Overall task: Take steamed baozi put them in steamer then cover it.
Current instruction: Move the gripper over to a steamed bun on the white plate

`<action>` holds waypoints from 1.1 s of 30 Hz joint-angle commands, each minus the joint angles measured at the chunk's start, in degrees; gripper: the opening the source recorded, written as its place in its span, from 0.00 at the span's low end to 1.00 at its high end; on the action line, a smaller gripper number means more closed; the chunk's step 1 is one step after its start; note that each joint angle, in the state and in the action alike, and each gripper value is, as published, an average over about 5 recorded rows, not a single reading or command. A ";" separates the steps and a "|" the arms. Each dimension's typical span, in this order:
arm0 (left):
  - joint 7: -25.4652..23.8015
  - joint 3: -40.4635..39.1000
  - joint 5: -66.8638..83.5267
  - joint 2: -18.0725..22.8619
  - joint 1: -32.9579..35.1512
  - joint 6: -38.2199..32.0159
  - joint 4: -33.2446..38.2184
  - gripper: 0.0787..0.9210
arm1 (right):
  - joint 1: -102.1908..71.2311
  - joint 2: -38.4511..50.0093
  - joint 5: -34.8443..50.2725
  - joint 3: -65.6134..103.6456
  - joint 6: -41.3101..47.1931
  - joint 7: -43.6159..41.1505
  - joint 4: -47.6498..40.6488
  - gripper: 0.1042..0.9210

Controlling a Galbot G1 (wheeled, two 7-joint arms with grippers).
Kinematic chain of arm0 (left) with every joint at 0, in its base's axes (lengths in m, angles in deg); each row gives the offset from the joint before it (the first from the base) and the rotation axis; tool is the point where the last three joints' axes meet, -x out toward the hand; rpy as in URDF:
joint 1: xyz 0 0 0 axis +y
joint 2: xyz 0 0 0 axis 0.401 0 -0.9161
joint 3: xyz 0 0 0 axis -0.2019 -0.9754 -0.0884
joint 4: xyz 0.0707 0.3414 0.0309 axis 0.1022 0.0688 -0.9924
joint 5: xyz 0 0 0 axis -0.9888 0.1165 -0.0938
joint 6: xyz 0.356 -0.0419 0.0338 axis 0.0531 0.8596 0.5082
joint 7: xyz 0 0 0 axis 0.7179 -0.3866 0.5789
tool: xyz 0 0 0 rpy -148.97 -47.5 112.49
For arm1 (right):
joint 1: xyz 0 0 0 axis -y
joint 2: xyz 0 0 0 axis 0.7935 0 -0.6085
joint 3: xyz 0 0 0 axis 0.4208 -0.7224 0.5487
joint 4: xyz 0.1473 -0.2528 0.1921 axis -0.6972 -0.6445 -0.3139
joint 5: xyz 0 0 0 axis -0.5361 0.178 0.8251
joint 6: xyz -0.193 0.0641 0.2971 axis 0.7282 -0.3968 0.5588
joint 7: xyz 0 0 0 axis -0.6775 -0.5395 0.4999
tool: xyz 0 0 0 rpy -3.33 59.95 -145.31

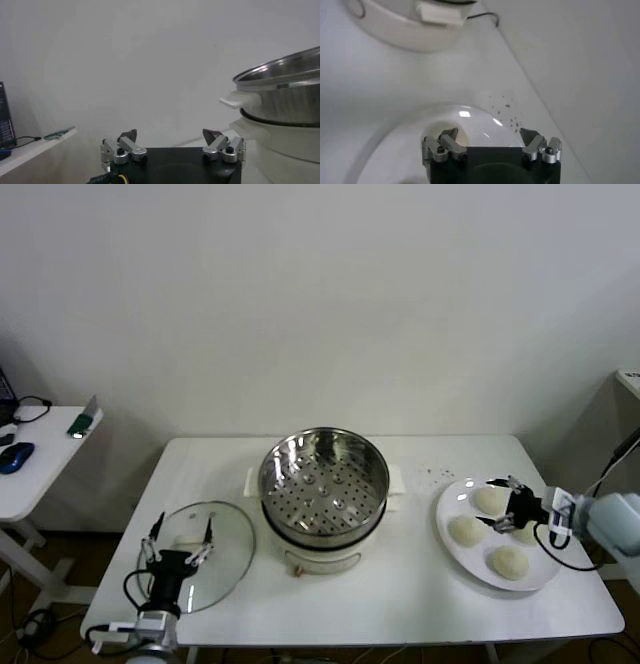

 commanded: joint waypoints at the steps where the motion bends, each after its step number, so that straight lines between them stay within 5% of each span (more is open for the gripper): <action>1: -0.09 0.22 0.84 -0.53 -0.30 0.49 -0.30 0.88 | 28.58 1.53 -10.82 -27.23 -3.59 -13.36 -13.99 0.88; 18: 0.14 1.06 1.28 -0.88 -0.89 1.20 -1.05 0.88 | 34.68 -19.03 -12.74 -36.45 -6.45 -12.58 -34.31 0.88; 33: 0.38 1.64 1.72 -1.22 -1.16 1.14 -1.92 0.88 | 33.14 -23.62 -16.78 -34.51 -9.91 -11.60 -41.88 0.88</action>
